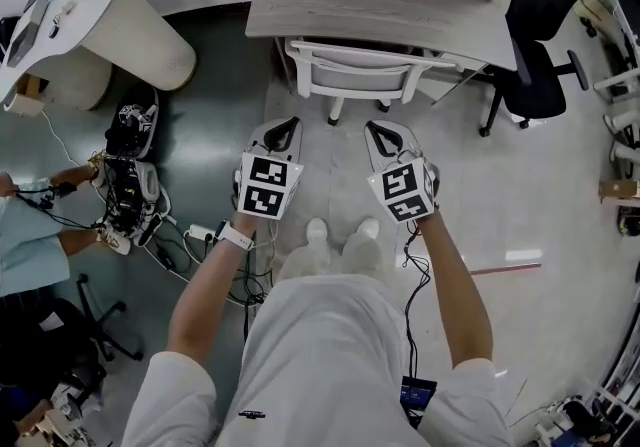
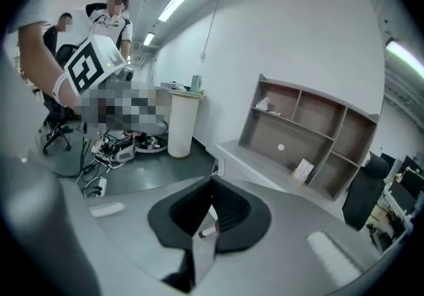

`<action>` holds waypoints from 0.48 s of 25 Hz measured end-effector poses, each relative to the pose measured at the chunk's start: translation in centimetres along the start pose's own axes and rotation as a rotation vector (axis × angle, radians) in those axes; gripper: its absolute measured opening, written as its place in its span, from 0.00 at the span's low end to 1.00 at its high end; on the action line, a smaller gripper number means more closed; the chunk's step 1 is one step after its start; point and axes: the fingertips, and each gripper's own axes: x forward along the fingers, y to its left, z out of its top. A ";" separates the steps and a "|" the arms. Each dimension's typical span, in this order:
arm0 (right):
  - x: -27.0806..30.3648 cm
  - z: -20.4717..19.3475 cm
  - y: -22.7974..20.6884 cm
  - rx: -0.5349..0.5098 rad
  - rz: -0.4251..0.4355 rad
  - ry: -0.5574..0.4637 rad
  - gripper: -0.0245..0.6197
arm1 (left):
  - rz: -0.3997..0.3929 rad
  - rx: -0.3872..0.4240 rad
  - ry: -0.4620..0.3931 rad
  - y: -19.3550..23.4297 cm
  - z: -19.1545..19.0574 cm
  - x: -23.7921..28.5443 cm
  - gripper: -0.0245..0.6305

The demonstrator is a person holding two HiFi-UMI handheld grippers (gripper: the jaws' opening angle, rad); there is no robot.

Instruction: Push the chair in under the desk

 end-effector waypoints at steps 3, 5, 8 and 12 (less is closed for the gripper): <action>-2.3 0.7 0.9 0.049 0.012 -0.042 0.05 | 0.025 0.008 -0.036 -1.3 0.1 -2.3 0.05; -3.9 1.0 1.2 0.060 0.003 -0.070 0.05 | 0.031 0.009 -0.058 -2.3 0.3 -3.8 0.05; -6.6 1.3 1.3 0.080 -0.038 -0.100 0.05 | 0.024 -0.026 -0.089 -3.4 0.6 -6.0 0.05; -9.6 1.8 1.1 0.171 -0.073 -0.150 0.05 | 0.005 -0.051 -0.124 -4.8 1.0 -8.3 0.05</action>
